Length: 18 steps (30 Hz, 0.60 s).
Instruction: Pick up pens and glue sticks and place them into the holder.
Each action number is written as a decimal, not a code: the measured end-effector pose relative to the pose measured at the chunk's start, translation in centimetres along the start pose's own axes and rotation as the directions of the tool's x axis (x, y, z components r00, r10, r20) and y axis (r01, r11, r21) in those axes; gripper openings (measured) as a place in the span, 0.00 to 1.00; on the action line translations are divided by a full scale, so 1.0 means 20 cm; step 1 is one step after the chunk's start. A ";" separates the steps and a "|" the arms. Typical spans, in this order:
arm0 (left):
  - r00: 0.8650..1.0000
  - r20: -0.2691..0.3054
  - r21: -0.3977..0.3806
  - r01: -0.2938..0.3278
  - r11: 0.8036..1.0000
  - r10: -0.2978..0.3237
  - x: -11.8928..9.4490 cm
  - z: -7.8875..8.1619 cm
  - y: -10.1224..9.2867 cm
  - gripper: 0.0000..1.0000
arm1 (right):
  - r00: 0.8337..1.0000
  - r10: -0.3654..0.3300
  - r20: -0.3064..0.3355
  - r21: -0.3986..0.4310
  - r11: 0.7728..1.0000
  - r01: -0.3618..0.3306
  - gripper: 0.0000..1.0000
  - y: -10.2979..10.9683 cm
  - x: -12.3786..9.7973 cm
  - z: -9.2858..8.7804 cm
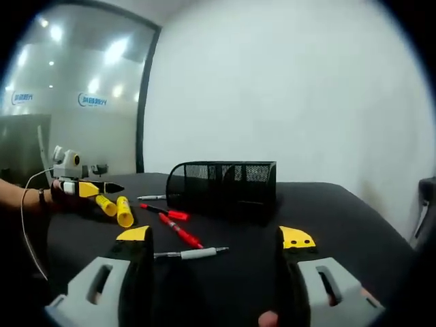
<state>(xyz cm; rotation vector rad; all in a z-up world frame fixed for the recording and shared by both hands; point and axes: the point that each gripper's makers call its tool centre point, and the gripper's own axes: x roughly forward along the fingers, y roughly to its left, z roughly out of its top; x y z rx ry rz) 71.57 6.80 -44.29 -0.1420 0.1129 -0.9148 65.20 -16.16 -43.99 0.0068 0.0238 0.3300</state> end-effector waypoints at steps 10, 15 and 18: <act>1.000 0.019 -0.005 0.014 1.000 -0.014 0.00 0.02 -0.01 0.80 | 1.000 -0.019 -0.009 0.003 1.000 0.019 0.64 -0.02 0.00 0.00; 0.999 0.031 -0.007 0.011 1.000 -0.011 -0.01 0.03 -0.01 0.80 | 1.000 -0.023 -0.009 -0.002 1.000 0.023 0.63 -0.02 0.00 0.00; 1.000 0.027 -0.006 0.012 1.000 -0.012 -0.01 0.03 -0.01 0.80 | 1.000 -0.026 -0.005 -0.003 1.000 0.026 0.63 -0.02 0.00 0.00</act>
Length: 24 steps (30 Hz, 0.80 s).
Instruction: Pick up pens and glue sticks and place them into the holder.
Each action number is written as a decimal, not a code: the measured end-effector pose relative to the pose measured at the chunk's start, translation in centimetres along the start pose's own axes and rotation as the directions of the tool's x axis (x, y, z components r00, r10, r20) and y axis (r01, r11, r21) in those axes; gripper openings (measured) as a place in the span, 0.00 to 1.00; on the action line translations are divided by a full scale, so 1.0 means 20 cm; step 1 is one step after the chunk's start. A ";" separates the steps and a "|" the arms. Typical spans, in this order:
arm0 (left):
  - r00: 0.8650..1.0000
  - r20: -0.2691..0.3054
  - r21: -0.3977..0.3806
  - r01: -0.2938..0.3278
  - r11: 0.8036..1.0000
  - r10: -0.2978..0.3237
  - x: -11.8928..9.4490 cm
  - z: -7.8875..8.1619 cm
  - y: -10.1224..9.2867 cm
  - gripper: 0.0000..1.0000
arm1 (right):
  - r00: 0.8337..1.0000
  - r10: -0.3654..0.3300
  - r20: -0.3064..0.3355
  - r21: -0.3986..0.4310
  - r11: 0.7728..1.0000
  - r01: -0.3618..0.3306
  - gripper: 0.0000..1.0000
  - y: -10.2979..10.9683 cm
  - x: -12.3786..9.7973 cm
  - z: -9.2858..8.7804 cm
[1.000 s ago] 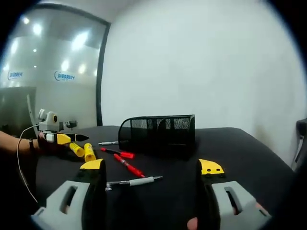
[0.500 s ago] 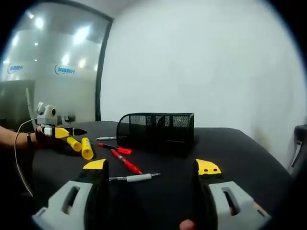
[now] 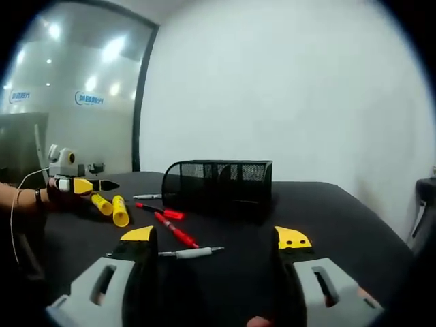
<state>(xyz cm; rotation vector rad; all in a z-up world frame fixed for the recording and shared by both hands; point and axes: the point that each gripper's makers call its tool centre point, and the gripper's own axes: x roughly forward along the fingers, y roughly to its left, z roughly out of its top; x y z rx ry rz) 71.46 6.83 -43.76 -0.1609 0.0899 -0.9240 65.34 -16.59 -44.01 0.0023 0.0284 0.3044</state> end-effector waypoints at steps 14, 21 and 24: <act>0.998 0.055 -0.036 -0.003 0.999 0.005 -0.02 0.05 0.01 0.81 | 1.000 -0.022 0.014 0.009 1.000 0.022 0.62 -0.03 0.00 0.01; 1.000 -0.005 0.019 0.028 0.999 -0.028 0.01 -0.01 -0.04 0.81 | 0.999 -0.016 0.029 0.023 1.000 0.016 0.61 -0.04 -0.01 0.03; 0.999 -0.004 0.025 0.037 0.999 -0.037 0.00 0.00 -0.04 0.81 | 1.000 0.011 0.024 0.020 1.000 -0.012 0.60 -0.01 -0.01 0.02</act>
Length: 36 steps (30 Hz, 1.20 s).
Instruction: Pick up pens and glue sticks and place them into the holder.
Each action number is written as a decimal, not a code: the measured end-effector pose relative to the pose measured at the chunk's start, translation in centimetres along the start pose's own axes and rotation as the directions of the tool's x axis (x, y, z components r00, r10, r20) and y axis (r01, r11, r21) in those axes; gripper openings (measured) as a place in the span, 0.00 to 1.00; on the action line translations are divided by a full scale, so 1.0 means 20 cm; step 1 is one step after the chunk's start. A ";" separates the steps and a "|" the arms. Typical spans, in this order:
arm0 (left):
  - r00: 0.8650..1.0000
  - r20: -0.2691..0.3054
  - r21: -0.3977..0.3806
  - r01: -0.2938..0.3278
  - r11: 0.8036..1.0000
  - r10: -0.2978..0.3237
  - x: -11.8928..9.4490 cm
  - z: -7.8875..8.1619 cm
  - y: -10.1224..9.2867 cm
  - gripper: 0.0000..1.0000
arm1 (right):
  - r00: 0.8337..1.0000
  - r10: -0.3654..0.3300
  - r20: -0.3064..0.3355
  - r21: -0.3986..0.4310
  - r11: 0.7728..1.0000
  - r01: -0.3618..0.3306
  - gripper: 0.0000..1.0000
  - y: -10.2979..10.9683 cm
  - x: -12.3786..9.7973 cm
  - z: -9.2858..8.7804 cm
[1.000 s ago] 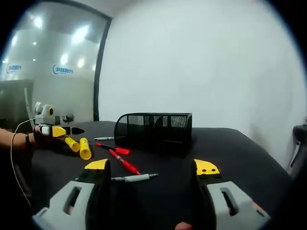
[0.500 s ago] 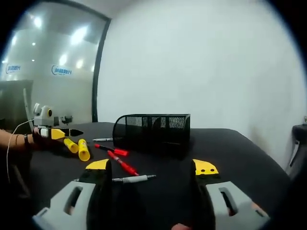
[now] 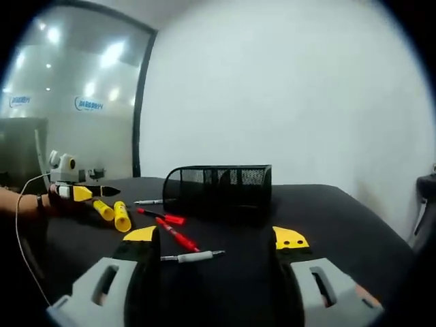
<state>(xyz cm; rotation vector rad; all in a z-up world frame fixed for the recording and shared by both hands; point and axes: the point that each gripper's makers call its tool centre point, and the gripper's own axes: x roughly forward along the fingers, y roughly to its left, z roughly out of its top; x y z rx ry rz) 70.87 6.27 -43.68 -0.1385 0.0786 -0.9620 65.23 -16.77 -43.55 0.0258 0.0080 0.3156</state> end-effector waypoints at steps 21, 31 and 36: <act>0.995 -0.022 0.033 -0.099 0.995 0.100 0.03 0.36 0.26 0.58 | 0.999 0.042 0.013 0.003 0.999 -0.042 0.58 0.04 0.00 0.01; 0.957 -0.233 0.043 -0.168 0.985 0.173 0.11 0.16 0.43 0.41 | 0.999 0.039 0.026 -0.001 0.999 -0.039 0.57 0.03 0.00 0.02; 0.921 -0.327 0.093 -0.188 0.978 0.209 0.13 0.04 0.50 0.35 | 0.999 0.043 0.020 -0.008 0.999 -0.043 0.57 0.04 0.00 0.02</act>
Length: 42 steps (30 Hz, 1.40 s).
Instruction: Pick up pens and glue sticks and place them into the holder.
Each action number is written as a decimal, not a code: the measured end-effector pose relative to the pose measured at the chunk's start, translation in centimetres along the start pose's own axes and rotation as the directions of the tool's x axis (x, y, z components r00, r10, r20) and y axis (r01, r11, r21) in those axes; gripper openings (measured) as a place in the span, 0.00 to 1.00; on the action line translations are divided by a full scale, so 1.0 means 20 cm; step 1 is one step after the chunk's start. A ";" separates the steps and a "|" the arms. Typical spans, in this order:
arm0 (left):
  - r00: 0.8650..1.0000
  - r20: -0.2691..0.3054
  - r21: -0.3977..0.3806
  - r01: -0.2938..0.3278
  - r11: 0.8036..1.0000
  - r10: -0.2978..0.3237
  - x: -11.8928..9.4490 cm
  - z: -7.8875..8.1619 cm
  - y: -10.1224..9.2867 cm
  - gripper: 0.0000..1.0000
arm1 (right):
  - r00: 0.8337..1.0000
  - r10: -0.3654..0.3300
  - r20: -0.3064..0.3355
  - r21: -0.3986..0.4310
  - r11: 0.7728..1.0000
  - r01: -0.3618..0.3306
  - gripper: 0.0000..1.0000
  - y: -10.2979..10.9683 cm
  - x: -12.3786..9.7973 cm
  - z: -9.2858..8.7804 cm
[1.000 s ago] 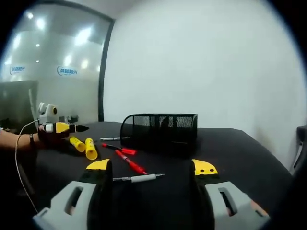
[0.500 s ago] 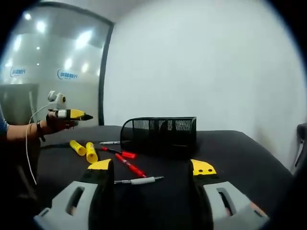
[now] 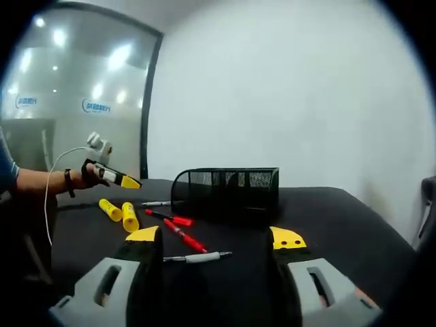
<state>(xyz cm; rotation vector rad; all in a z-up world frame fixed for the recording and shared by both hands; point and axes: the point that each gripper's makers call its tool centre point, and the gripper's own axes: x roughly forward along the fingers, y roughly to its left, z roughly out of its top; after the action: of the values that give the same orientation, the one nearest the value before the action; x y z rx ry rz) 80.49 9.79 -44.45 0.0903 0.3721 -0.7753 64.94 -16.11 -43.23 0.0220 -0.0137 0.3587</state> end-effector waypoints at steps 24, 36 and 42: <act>0.994 -0.105 0.090 0.004 0.996 0.006 0.11 -0.16 0.02 0.20 | 1.000 -0.008 0.007 0.001 1.000 0.008 0.56 -0.01 0.00 0.01; 0.996 -0.089 0.112 -0.009 0.994 0.019 0.14 -0.19 0.03 0.14 | 1.000 -0.011 0.007 0.002 1.000 0.011 0.56 -0.01 0.00 0.01; 0.996 -0.079 0.136 -0.028 0.990 0.039 0.14 -0.18 0.04 0.06 | 1.000 -0.013 0.007 0.004 1.000 0.013 0.56 -0.02 0.00 0.01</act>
<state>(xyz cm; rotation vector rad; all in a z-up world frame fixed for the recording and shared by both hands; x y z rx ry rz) 81.78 9.26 -48.84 0.2550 0.3944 -0.7647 65.06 -16.39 -43.00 0.0277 -0.0195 0.3459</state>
